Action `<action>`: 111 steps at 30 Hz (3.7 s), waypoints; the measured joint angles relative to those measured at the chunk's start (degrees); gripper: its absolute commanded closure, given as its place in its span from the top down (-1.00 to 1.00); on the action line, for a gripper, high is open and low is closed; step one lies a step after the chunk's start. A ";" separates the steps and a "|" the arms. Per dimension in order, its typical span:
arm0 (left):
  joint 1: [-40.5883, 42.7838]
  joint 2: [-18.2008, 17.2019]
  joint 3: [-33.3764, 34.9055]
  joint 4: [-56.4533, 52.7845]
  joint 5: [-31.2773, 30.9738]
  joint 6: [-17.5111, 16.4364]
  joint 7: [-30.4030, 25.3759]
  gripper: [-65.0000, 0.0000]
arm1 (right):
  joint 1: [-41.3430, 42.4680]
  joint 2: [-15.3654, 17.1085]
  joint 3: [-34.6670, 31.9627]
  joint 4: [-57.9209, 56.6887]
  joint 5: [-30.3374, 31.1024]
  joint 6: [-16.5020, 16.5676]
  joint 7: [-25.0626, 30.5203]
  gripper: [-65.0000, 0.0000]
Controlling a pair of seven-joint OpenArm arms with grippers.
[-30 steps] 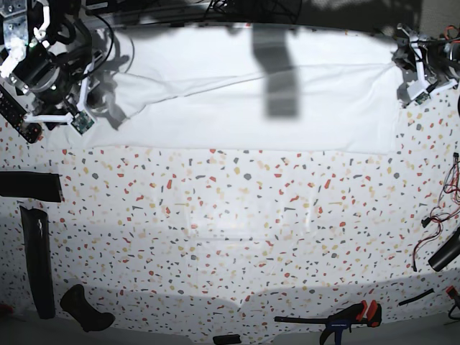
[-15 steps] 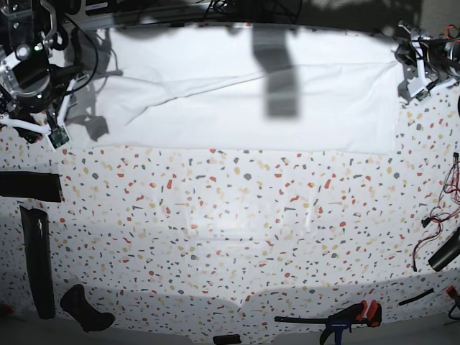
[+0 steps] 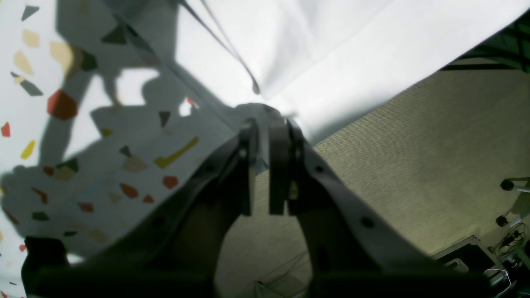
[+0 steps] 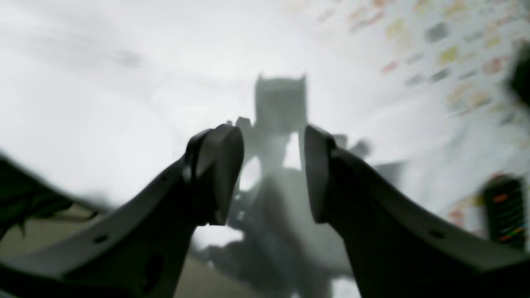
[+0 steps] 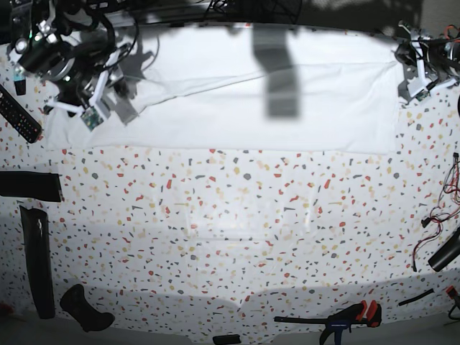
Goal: Fold the T-shirt properly
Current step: 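Hold the strip ends with both grippers and smooth the fabric taut, then release the strip and lower both grippers onto its folded edge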
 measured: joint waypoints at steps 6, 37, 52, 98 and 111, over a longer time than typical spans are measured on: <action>0.00 0.00 0.00 0.00 -0.17 0.00 -0.02 -0.85 | -4.81 -1.86 0.00 -2.56 -5.68 0.87 2.21 -0.13; 0.00 0.00 0.00 1.03 -0.66 0.02 -1.31 -0.85 | -2.23 -1.84 0.44 2.47 5.05 6.27 3.56 -0.13; -0.20 4.33 -0.20 16.61 1.68 4.28 -13.35 -0.85 | 4.87 -12.24 0.76 -14.71 -4.61 1.88 4.79 -0.13; -28.92 10.54 -0.55 -37.03 14.27 6.27 -30.56 -0.84 | 36.74 -14.43 -20.28 -40.11 -4.76 -0.04 6.71 -0.13; -31.12 10.32 -0.61 -36.94 6.71 6.03 -18.73 0.05 | 39.15 -13.73 -14.51 -39.95 -3.19 0.83 -7.45 -0.02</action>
